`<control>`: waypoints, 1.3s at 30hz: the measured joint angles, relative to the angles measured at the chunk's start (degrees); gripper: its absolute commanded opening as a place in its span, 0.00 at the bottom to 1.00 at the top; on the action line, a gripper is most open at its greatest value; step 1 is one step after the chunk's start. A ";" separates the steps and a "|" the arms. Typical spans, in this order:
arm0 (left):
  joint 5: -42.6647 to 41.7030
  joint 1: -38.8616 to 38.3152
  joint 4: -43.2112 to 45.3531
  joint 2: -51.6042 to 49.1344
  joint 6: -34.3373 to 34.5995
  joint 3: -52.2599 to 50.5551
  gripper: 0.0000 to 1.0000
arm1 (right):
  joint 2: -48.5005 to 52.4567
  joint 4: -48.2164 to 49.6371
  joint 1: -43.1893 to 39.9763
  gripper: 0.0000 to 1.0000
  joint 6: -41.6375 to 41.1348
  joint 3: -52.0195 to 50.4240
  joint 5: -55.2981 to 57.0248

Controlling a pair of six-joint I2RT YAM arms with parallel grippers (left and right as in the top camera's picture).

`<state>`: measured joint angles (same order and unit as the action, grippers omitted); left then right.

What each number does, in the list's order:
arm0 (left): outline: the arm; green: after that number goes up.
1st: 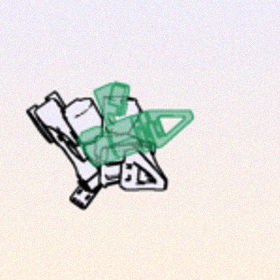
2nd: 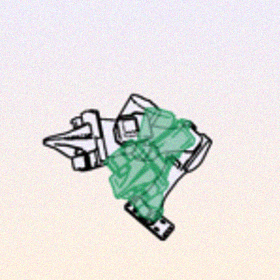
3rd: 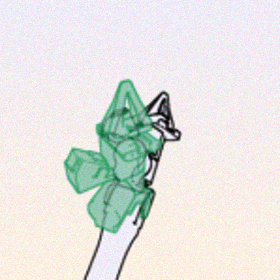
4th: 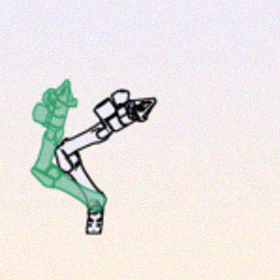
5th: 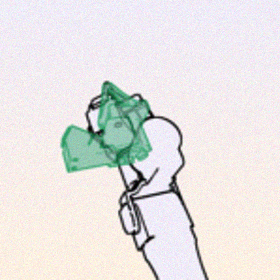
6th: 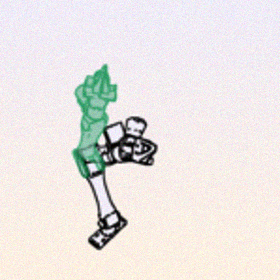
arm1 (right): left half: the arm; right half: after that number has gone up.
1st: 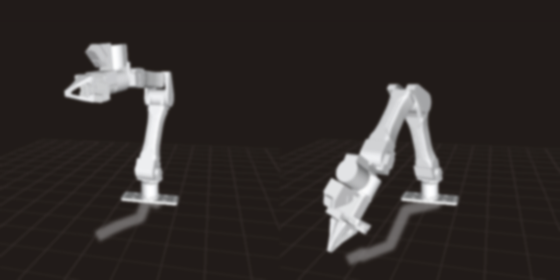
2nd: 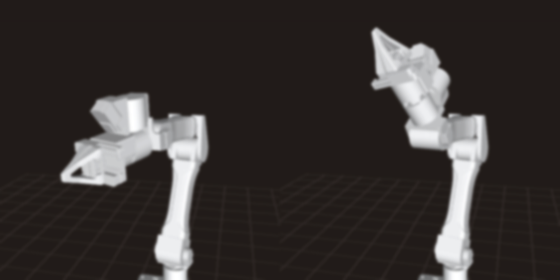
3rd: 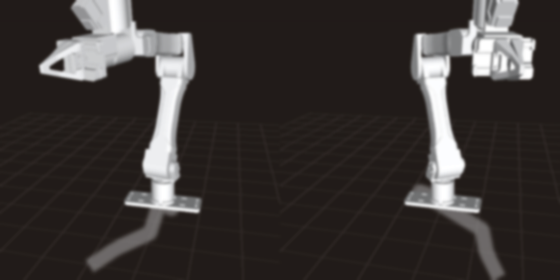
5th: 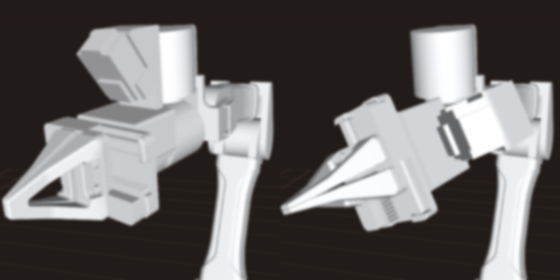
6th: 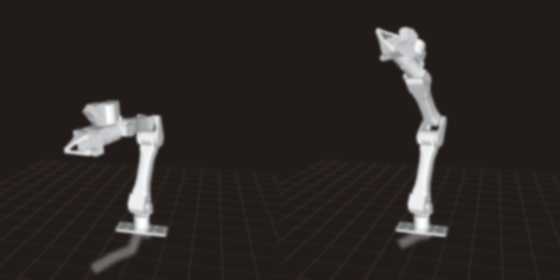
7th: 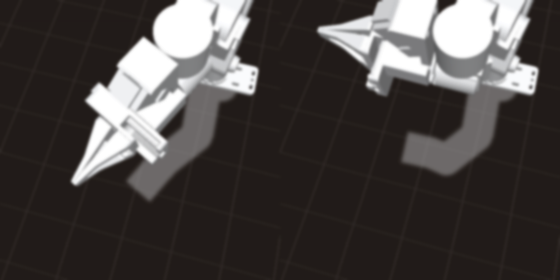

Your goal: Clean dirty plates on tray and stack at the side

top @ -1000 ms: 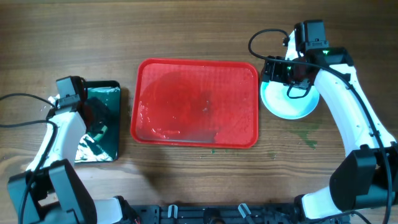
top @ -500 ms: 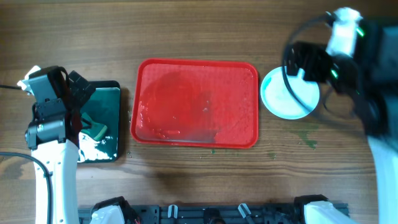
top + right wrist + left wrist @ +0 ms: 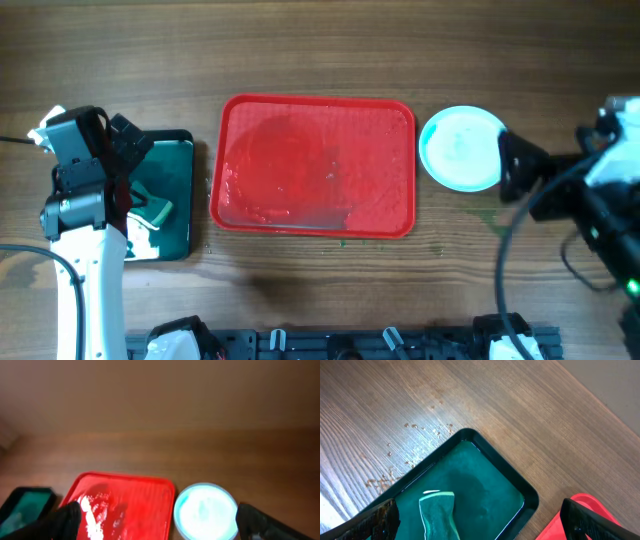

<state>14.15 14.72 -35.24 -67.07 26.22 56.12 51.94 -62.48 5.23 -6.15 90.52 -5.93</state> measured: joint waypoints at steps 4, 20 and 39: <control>-0.02 0.00 0.00 0.00 0.00 -0.02 1.00 | -2.80 19.52 0.00 1.00 6.84 -17.42 -3.76; -0.02 0.00 -0.15 0.00 0.00 -0.02 1.00 | -44.33 64.32 0.00 1.00 12.74 -83.25 -8.22; -0.02 0.00 -0.17 0.00 -0.02 -0.02 1.00 | -50.80 63.63 0.00 1.00 12.96 -90.07 -8.22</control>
<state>14.13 14.72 -35.42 -67.07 26.20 56.10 1.15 1.15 5.23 6.81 0.45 -14.15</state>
